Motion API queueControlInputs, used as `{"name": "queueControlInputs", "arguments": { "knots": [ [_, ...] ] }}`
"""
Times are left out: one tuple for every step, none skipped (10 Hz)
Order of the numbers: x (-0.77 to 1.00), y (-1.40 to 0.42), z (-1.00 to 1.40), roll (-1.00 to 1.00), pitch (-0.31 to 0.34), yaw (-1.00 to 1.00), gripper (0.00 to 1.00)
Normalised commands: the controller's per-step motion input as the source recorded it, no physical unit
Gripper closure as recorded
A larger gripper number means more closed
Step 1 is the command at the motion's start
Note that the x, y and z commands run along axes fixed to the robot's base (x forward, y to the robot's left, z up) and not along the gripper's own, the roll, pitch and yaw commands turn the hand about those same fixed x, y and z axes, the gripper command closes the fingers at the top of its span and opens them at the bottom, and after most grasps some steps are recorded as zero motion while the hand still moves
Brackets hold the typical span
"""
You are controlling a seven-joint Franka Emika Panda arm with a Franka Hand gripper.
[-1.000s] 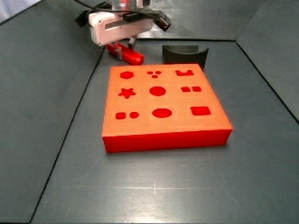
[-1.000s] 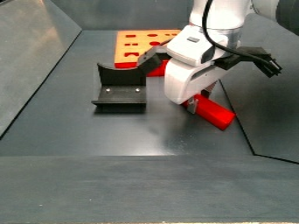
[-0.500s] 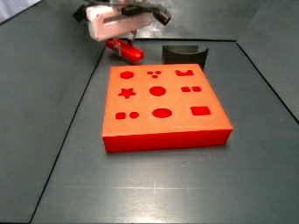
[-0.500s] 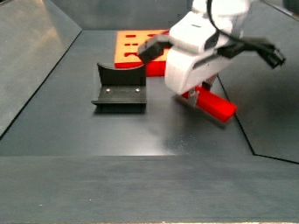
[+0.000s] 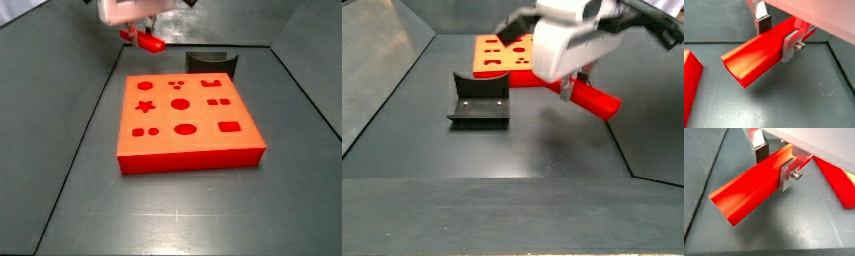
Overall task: Pick up the arch object. Move up. Place the arch object on the fixture. Regrasp the arch object. Move to above the board. Insert the arch object.
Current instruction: Place the arch object on the fixture.
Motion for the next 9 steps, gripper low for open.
{"name": "queueControlInputs", "arguments": {
  "knots": [
    [-0.01, 0.00, 1.00, 0.01, 0.007, -0.01, 1.00],
    [-0.02, 0.01, 1.00, 0.02, 0.020, -0.01, 1.00],
    [-0.03, 0.01, 1.00, 0.02, 0.024, -0.01, 1.00],
    [-0.03, 0.01, 1.00, 0.03, 0.030, -0.01, 1.00],
    [-0.03, 0.01, 0.89, 0.03, 0.037, -0.01, 1.00],
    [-0.02, 0.02, 0.73, 0.04, 0.046, -0.01, 1.00],
    [-0.02, 0.02, 0.62, 0.04, 0.050, -0.01, 1.00],
    [-0.01, 0.02, 0.39, 0.04, 0.065, -0.01, 1.00],
    [0.00, 0.02, 0.23, 0.04, 0.078, -0.01, 1.00]
  ]
}}
